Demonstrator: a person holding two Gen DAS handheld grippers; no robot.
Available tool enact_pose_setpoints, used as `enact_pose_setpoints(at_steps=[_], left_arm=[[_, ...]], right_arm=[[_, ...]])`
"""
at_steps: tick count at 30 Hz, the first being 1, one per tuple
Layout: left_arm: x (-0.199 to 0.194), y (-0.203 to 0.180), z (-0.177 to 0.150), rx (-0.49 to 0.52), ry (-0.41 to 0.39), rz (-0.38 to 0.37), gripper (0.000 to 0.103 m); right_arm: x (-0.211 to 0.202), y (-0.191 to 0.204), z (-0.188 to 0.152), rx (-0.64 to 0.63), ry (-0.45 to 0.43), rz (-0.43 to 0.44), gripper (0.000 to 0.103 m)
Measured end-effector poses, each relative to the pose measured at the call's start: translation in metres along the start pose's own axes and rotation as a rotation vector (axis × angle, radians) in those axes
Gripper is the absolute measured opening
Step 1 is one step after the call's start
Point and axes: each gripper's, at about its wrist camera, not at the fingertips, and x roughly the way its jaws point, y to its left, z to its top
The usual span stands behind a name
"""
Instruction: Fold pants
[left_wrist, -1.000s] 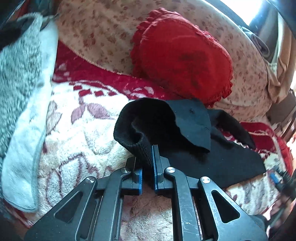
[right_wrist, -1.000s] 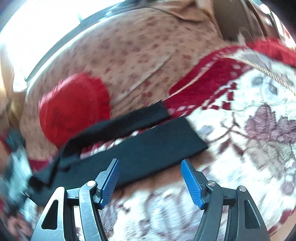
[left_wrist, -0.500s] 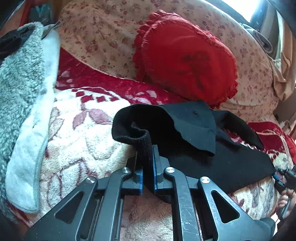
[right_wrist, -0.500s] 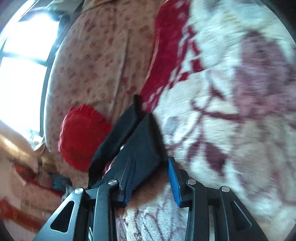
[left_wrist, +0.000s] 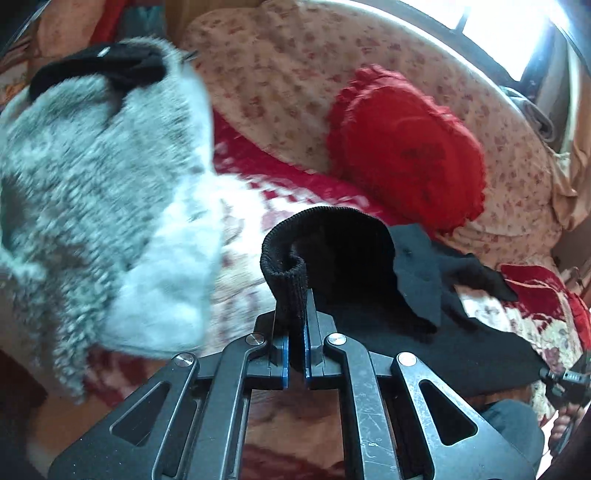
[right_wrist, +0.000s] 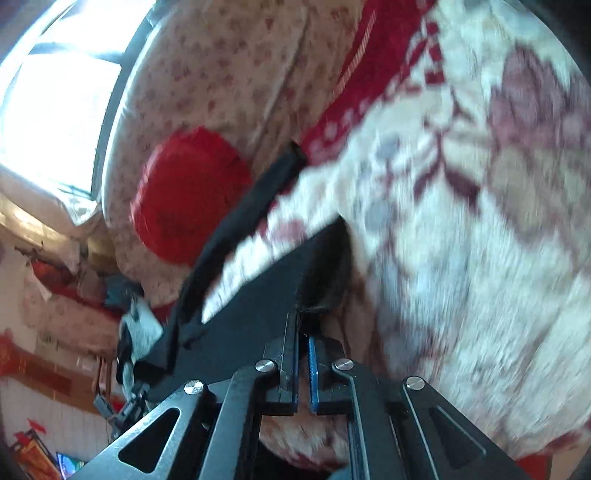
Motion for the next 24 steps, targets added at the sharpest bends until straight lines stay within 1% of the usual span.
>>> enact_pose_setpoints(at_steps=[1, 3, 4, 5, 7, 9, 10, 11, 12, 13, 14, 15, 16, 17, 18, 19, 20, 21, 22, 23, 24], left_arm=[[0.005, 0.004, -0.005, -0.008, 0.023, 0.010, 0.004], [0.016, 0.004, -0.014, 0.021, 0.039, 0.047, 0.006], [0.024, 0.004, -0.018, 0.038, 0.056, 0.070, 0.007], [0.031, 0.005, -0.020, 0.043, 0.074, 0.082, 0.008], [0.036, 0.006, -0.023, 0.059, 0.070, 0.114, 0.023], [0.035, 0.008, -0.022, 0.075, 0.055, 0.147, 0.030], [0.034, 0.010, -0.020, 0.086, 0.043, 0.165, 0.032], [0.032, 0.013, -0.019, 0.090, 0.036, 0.179, 0.034], [0.029, 0.017, -0.018, 0.091, 0.024, 0.195, 0.035], [0.028, 0.020, -0.017, 0.088, 0.015, 0.209, 0.035], [0.025, 0.024, -0.016, 0.082, 0.000, 0.224, 0.035], [0.022, 0.026, -0.014, 0.074, -0.012, 0.233, 0.035], [0.014, 0.030, -0.012, 0.063, -0.043, 0.249, 0.035], [0.007, 0.028, -0.009, 0.061, -0.075, 0.247, 0.034], [0.002, 0.022, -0.007, 0.068, -0.098, 0.223, 0.034], [-0.005, 0.012, -0.005, 0.092, -0.111, 0.159, 0.034], [-0.010, -0.005, -0.004, 0.136, -0.107, 0.060, 0.034], [-0.012, -0.020, -0.004, 0.181, -0.096, -0.017, 0.035], [-0.014, -0.045, -0.008, 0.266, -0.079, -0.118, 0.035], [-0.014, -0.063, -0.012, 0.328, -0.069, -0.171, 0.035], [-0.013, -0.080, -0.017, 0.390, -0.060, -0.213, 0.036]], right_arm=[[0.006, -0.001, -0.001, -0.006, 0.017, -0.013, 0.004], [0.017, -0.008, -0.007, 0.013, 0.051, -0.041, 0.004], [0.021, -0.011, -0.007, 0.025, 0.058, -0.050, 0.004], [0.020, -0.010, -0.005, 0.026, 0.044, -0.055, 0.004], [0.017, -0.005, -0.002, 0.002, 0.011, -0.118, 0.004], [0.013, 0.007, -0.001, -0.051, -0.053, -0.221, 0.004], [0.011, 0.013, 0.002, -0.072, -0.079, -0.262, 0.004], [0.006, 0.025, 0.003, -0.115, -0.140, -0.351, 0.004], [0.003, 0.037, 0.004, -0.157, -0.184, -0.385, 0.004], [0.001, 0.053, 0.004, -0.215, -0.218, -0.365, 0.004], [-0.002, 0.061, 0.006, -0.248, -0.215, -0.330, 0.004], [0.008, 0.078, 0.005, -0.314, -0.187, -0.290, 0.004], [0.018, 0.088, 0.005, -0.361, -0.158, -0.290, 0.004], [0.028, 0.093, 0.008, -0.380, -0.126, -0.303, 0.004], [0.038, 0.092, 0.012, -0.363, -0.102, -0.322, 0.004], [0.045, 0.089, 0.017, -0.330, -0.090, -0.361, 0.004], [0.050, 0.088, 0.021, -0.311, -0.098, -0.391, 0.004], [0.055, 0.094, 0.023, -0.329, -0.112, -0.363, 0.004], [0.061, 0.103, 0.025, -0.354, -0.118, -0.291, 0.004], [0.069, 0.111, 0.025, -0.370, -0.119, -0.228, 0.004], [0.074, 0.117, 0.021, -0.392, -0.125, -0.200, 0.004]])
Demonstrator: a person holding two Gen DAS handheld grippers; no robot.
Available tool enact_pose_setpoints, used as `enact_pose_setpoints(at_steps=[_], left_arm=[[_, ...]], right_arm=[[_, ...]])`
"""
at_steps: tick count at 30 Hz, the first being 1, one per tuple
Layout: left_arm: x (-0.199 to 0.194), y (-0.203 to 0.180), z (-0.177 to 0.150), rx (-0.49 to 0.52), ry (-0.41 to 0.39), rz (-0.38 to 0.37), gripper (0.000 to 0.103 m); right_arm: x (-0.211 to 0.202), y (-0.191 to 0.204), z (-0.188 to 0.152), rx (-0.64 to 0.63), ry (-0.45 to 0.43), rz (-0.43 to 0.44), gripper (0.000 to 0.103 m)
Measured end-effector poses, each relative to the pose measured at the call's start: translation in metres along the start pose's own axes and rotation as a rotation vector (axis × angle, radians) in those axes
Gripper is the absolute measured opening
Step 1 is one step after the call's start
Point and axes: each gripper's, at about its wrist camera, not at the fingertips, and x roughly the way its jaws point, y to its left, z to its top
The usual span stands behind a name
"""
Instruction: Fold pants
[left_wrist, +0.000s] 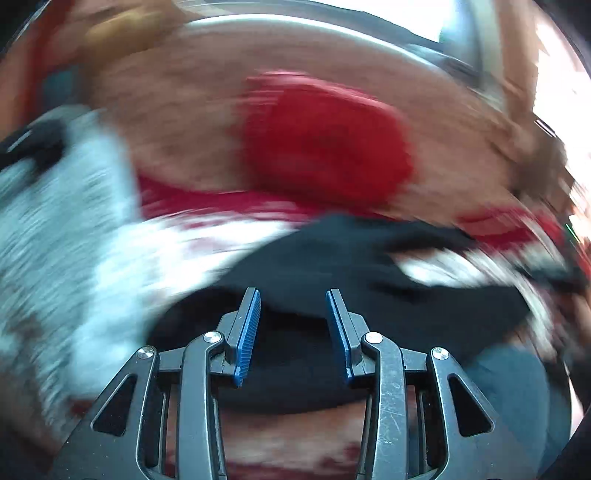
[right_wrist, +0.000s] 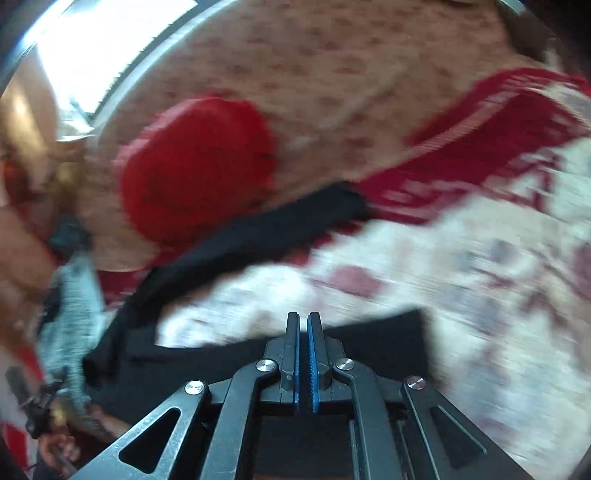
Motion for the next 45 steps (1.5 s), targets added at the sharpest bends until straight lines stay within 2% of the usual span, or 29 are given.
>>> enact_pose_setpoints(at_steps=[1, 3, 4, 5, 6, 7, 8, 9, 10, 11, 12, 15, 19, 21, 23, 26, 28, 30, 32, 34, 36, 37, 38, 40, 42, 43, 44, 45], left_arm=[[0.007, -0.017, 0.002, 0.064, 0.007, -0.029, 0.036], [0.025, -0.041, 0.005, 0.183, 0.035, -0.014, 0.036], [0.033, -0.047, 0.007, 0.215, 0.056, 0.001, 0.046], [0.046, -0.050, 0.008, 0.248, 0.101, 0.006, 0.053], [0.057, -0.054, 0.006, 0.289, 0.136, 0.008, 0.056], [0.063, -0.056, 0.001, 0.323, 0.154, 0.009, 0.056], [0.072, -0.058, -0.003, 0.352, 0.181, 0.019, 0.056], [0.082, -0.057, -0.007, 0.372, 0.210, 0.062, 0.055], [0.090, -0.054, -0.009, 0.367, 0.226, 0.081, 0.050], [0.092, -0.050, -0.009, 0.344, 0.230, 0.088, 0.037], [0.092, -0.044, -0.009, 0.309, 0.228, 0.103, 0.009], [0.084, -0.020, 0.008, 0.139, 0.189, 0.110, 0.005], [0.068, 0.017, 0.057, 0.012, 0.082, 0.220, 0.005], [0.070, 0.035, 0.076, -0.025, 0.075, 0.275, 0.005], [0.089, 0.061, 0.095, -0.021, 0.089, 0.418, 0.005], [0.117, 0.104, 0.102, -0.077, 0.182, 0.609, 0.006], [0.116, 0.121, 0.098, -0.141, 0.202, 0.688, 0.007], [0.103, 0.119, 0.096, -0.192, 0.148, 0.650, 0.007], [0.087, 0.096, 0.092, -0.171, 0.044, 0.588, 0.010], [0.083, 0.070, 0.088, -0.101, -0.011, 0.503, 0.035], [0.092, 0.051, 0.085, -0.030, -0.020, 0.401, 0.038], [0.103, 0.042, 0.082, 0.016, 0.006, 0.358, 0.038], [0.113, 0.037, 0.080, 0.039, 0.030, 0.349, 0.038], [0.136, 0.039, 0.077, 0.044, 0.094, 0.365, 0.038], [0.163, 0.057, 0.068, -0.005, 0.195, 0.393, 0.039], [0.176, 0.073, 0.062, -0.061, 0.234, 0.394, 0.044], [0.174, 0.081, 0.061, -0.105, 0.213, 0.370, 0.047], [0.173, 0.089, 0.061, -0.144, 0.206, 0.353, 0.055]], right_arm=[[0.002, 0.007, -0.005, -0.024, -0.019, 0.016, 0.004], [0.016, 0.025, -0.012, -0.061, -0.062, 0.068, 0.004], [0.025, 0.032, -0.020, -0.086, -0.083, 0.079, 0.004], [0.029, 0.036, -0.029, -0.109, -0.090, 0.068, 0.004], [0.041, 0.041, -0.041, -0.149, -0.068, 0.019, 0.004], [0.054, 0.046, -0.048, -0.181, -0.003, -0.057, 0.004], [0.056, 0.051, -0.050, -0.209, -0.005, -0.079, 0.004], [0.051, 0.058, -0.050, -0.259, -0.033, -0.094, 0.004], [0.050, 0.062, -0.050, -0.288, -0.038, -0.095, 0.004], [0.050, 0.064, -0.050, -0.300, -0.038, -0.091, 0.004], [0.052, 0.061, -0.052, -0.293, -0.029, -0.094, 0.004], [0.054, 0.055, -0.051, -0.253, -0.017, -0.083, 0.005], [0.052, 0.048, -0.053, -0.209, -0.019, -0.065, 0.008], [0.052, 0.047, -0.053, -0.204, -0.020, -0.059, 0.008], [0.050, 0.047, -0.055, -0.216, -0.024, -0.066, 0.008], [0.050, 0.050, -0.056, -0.234, -0.030, -0.078, 0.008], [0.050, 0.050, -0.056, -0.234, -0.031, -0.079, 0.008], [0.049, 0.050, -0.055, -0.229, -0.030, -0.074, 0.008], [0.042, 0.050, -0.051, -0.211, -0.058, -0.063, 0.008], [0.030, 0.049, -0.042, -0.200, -0.126, -0.063, 0.008], [0.029, 0.048, -0.026, -0.186, -0.145, -0.059, 0.008], [0.033, 0.047, -0.016, -0.176, -0.131, -0.062, 0.008], [0.041, 0.048, -0.001, -0.167, -0.110, -0.082, 0.008], [0.057, 0.047, 0.024, -0.141, -0.085, -0.066, 0.008], [0.080, 0.045, 0.046, -0.119, -0.033, -0.025, 0.008], [0.091, 0.044, 0.054, -0.123, -0.003, -0.001, 0.008], [0.106, 0.041, 0.061, -0.128, 0.054, 0.031, 0.008], [0.117, 0.037, 0.067, -0.144, 0.099, -0.002, 0.008]])
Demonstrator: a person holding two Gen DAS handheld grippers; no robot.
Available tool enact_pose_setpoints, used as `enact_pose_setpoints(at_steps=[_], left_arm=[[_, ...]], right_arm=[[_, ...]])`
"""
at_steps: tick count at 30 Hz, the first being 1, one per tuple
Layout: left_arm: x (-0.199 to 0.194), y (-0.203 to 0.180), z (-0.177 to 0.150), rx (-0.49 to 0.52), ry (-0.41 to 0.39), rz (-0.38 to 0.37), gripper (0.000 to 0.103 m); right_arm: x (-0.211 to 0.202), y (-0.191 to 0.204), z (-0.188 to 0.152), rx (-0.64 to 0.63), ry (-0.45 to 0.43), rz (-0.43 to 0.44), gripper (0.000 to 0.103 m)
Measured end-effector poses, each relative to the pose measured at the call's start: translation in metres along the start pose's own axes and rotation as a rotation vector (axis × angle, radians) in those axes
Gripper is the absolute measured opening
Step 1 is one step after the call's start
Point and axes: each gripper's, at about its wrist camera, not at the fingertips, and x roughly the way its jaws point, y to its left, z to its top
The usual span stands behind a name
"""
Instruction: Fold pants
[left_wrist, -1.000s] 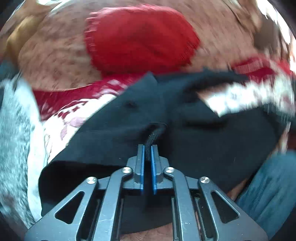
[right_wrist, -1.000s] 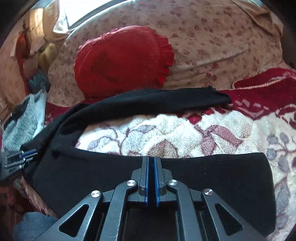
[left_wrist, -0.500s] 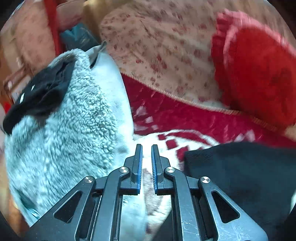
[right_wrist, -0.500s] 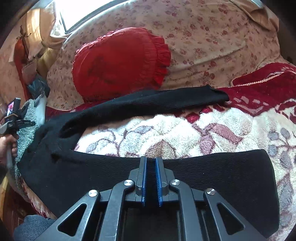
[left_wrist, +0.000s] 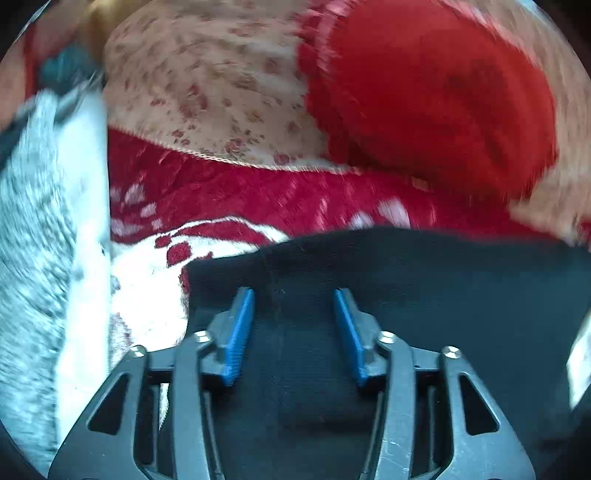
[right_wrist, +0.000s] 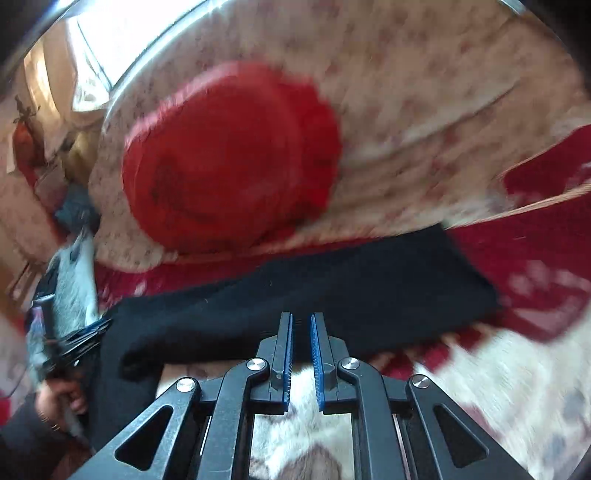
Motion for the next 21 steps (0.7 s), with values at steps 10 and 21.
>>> enact_pose_setpoints(at_steps=[10, 21], left_arm=[[0.000, -0.004, -0.003, 0.003, -0.029, 0.060, 0.063], [0.004, -0.006, -0.001, -0.003, -0.031, 0.068, 0.066]], right_arm=[[-0.018, -0.084, 0.020, 0.185, 0.055, -0.419, 0.006], [0.070, 0.180, -0.003, -0.299, 0.245, 0.279, 0.006]])
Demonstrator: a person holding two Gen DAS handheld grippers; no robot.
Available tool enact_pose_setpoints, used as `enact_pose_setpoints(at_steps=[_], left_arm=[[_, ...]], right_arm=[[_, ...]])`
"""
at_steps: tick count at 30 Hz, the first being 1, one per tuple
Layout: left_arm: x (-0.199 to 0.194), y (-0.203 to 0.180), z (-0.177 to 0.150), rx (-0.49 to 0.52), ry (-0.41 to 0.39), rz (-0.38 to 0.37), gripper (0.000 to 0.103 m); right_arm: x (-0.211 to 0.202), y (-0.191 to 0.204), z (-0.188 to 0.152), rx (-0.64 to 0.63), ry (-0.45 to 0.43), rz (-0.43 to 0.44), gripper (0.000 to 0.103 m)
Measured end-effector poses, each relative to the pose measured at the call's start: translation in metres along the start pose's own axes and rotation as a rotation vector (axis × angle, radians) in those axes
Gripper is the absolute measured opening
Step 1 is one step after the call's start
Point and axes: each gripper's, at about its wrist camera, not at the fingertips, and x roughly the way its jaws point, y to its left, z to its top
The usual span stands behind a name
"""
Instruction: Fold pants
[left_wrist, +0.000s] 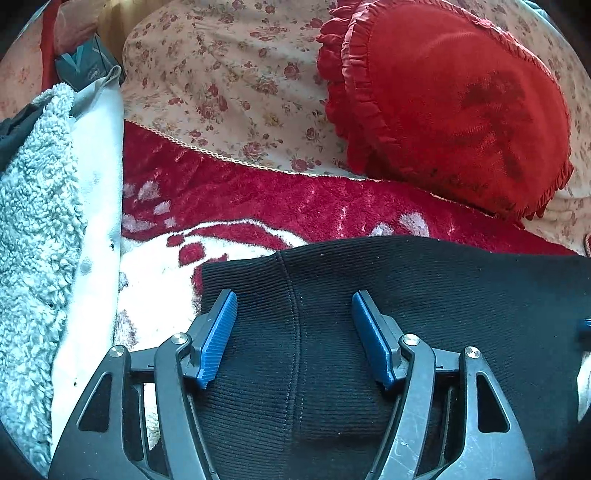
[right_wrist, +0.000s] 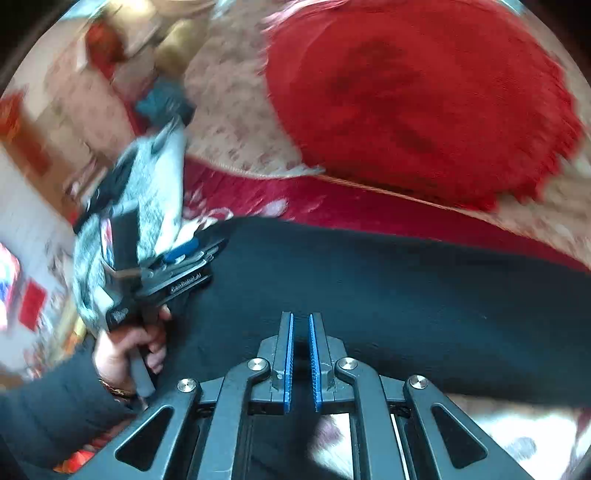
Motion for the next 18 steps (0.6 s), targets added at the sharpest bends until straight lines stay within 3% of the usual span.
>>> enact_pose_setpoints(at_steps=[3, 5, 6, 9, 11, 13, 16, 18], left_arm=[[0.000, 0.000, 0.000, -0.005, -0.001, -0.005, 0.066], [0.000, 0.000, 0.000, -0.009, -0.002, -0.007, 0.066], [0.000, 0.000, 0.000, -0.009, -0.002, -0.008, 0.066], [0.000, 0.000, 0.000, -0.011, 0.000, -0.007, 0.066], [0.000, 0.000, 0.000, -0.009, -0.001, -0.005, 0.066], [0.000, 0.000, 0.000, -0.010, -0.001, -0.006, 0.066], [0.000, 0.000, 0.001, -0.010, -0.001, -0.004, 0.066], [0.000, 0.000, 0.001, -0.009, -0.003, -0.003, 0.066]], right_arm=[[0.004, -0.066, -0.006, 0.214, 0.059, -0.090, 0.000], [-0.022, -0.101, -0.023, 0.280, 0.004, -0.073, 0.000], [-0.036, -0.120, -0.032, 0.309, -0.014, -0.110, 0.000], [-0.077, -0.168, -0.055, 0.440, -0.090, -0.076, 0.000], [-0.103, -0.199, -0.065, 0.505, -0.116, -0.155, 0.000], [-0.128, -0.219, -0.076, 0.587, -0.149, -0.157, 0.000], [-0.160, -0.245, -0.081, 0.692, -0.189, -0.319, 0.003], [-0.175, -0.250, -0.068, 0.681, -0.241, -0.339, 0.003]])
